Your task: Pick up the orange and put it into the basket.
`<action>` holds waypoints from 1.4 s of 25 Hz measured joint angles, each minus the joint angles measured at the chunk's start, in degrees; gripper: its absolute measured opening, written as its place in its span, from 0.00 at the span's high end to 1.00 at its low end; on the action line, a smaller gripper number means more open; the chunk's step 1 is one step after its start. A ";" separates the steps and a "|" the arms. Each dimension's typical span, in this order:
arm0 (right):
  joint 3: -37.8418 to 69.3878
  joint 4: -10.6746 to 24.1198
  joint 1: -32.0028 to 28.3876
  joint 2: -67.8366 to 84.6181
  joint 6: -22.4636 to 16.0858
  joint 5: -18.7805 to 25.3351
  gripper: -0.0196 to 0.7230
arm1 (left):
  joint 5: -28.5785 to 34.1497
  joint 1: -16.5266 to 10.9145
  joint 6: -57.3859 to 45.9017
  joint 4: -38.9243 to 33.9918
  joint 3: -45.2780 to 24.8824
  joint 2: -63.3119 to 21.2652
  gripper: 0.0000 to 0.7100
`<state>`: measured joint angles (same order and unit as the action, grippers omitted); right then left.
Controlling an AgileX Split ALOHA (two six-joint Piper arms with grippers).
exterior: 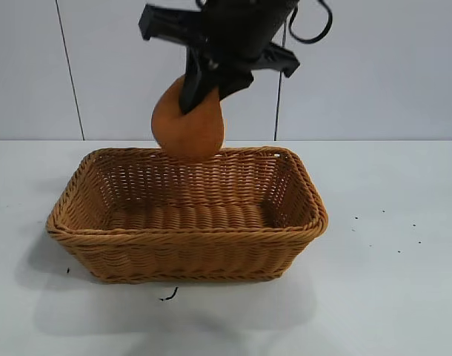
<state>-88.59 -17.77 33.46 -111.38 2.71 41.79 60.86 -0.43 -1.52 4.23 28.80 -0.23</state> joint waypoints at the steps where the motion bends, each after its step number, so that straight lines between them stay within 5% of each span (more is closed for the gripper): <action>1: 0.00 0.00 0.00 -1.19 0.00 -0.41 0.87 | 0.00 0.00 0.00 0.00 0.00 0.00 0.09; 13: 0.00 0.12 0.00 -10.24 -0.40 -4.33 0.86 | 0.00 0.00 0.00 -0.06 0.00 0.00 0.09; 15: 0.00 0.12 0.00 -10.24 -0.40 -4.47 0.76 | 0.00 0.00 0.00 -0.06 0.00 0.00 0.09; 20: 0.00 0.12 0.00 -9.94 -0.40 -3.41 0.17 | 0.00 0.00 0.00 -0.06 0.00 0.00 0.09; 24: -2.04 1.27 0.00 -8.24 -0.75 -0.44 0.06 | 0.00 0.00 0.00 -0.06 0.00 0.00 0.09; 27: -7.30 5.01 0.00 -6.78 -2.71 5.49 0.05 | 0.00 0.00 0.00 -0.06 0.00 0.00 0.09; 32: -17.68 16.62 -0.20 -6.27 -7.74 17.54 0.05 | 0.00 0.00 0.00 -0.06 0.00 0.00 0.09; 35: -20.40 20.49 -2.26 -6.13 -8.94 20.66 0.05 | 0.00 0.00 0.00 -0.06 0.00 0.00 0.09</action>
<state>-108.99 2.72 31.20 -117.52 -6.23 62.45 60.86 -0.43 -1.52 4.18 28.80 -0.23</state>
